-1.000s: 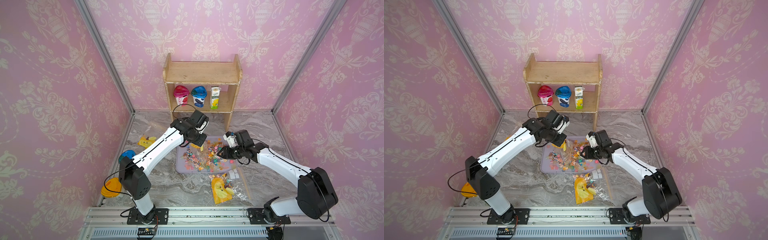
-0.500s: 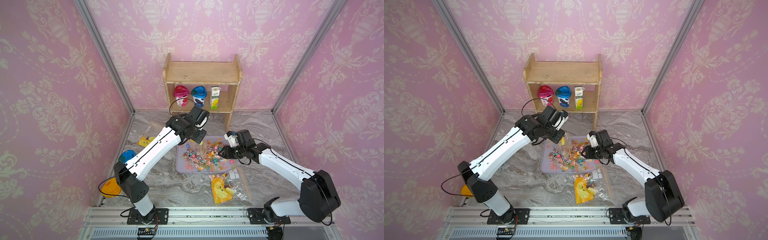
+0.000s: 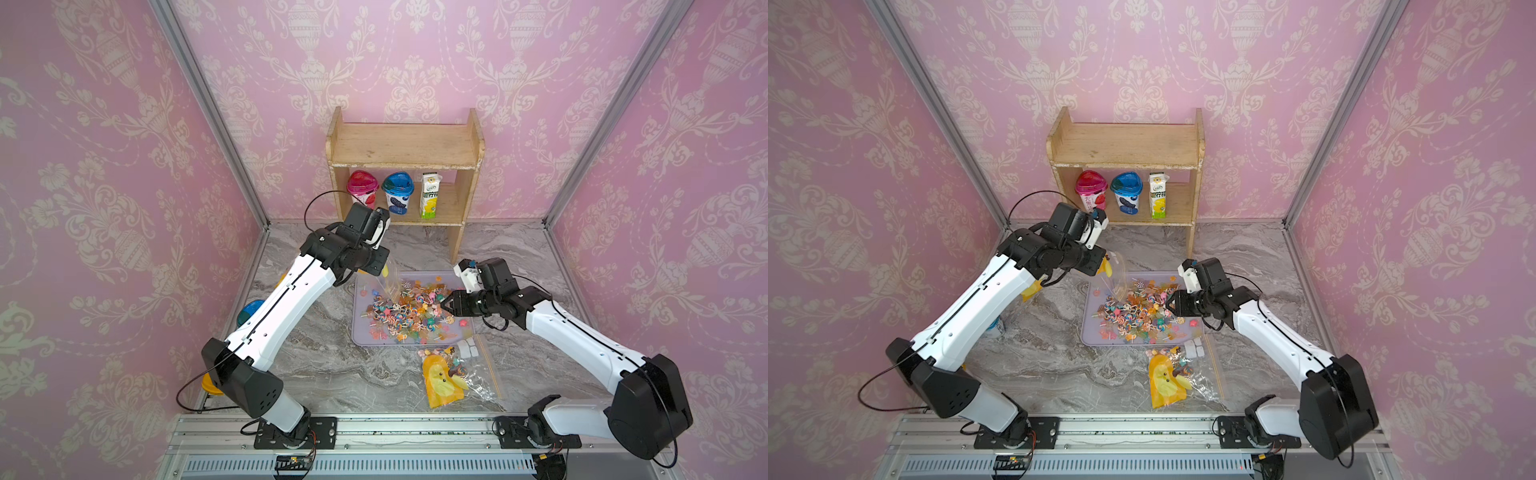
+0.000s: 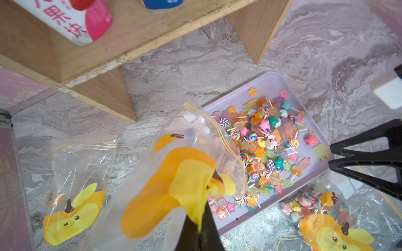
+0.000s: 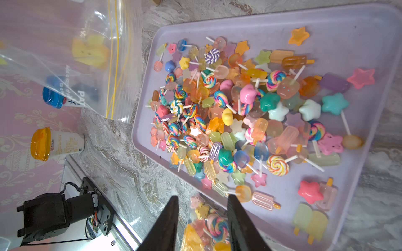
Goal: Pour candies out of the ziploc bag
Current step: Place the ziploc bag at the center of the board.
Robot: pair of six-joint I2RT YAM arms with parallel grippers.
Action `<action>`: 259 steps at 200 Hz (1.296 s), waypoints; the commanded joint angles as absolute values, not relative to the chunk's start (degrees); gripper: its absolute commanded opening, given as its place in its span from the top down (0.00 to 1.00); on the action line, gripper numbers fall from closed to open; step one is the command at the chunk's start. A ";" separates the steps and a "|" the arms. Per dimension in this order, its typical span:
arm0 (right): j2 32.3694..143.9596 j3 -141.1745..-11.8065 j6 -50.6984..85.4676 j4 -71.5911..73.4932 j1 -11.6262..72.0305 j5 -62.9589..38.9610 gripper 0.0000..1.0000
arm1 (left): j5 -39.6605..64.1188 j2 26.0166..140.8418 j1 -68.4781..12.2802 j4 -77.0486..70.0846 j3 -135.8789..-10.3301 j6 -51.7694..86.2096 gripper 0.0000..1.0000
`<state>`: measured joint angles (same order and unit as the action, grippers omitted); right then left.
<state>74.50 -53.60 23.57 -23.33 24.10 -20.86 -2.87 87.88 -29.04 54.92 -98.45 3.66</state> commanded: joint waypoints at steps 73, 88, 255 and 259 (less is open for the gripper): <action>66.72 -56.26 20.94 -27.33 22.77 -15.43 0.51 | 12.80 78.13 -8.92 39.71 -87.27 13.51 1.00; 66.38 -55.68 21.07 -27.20 22.51 -15.46 0.50 | 14.67 76.79 -5.46 37.38 -85.19 15.22 1.00; 64.56 -53.25 21.97 -26.36 21.53 -16.33 0.46 | 25.47 82.04 12.92 9.09 -70.28 24.06 1.00; 64.49 -53.26 21.93 -26.37 21.53 -16.24 0.46 | 25.49 82.52 12.92 9.46 -70.81 23.65 1.00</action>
<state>65.56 -53.84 22.26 -26.28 21.82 -16.45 22.92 80.44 12.10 14.81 -69.80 23.16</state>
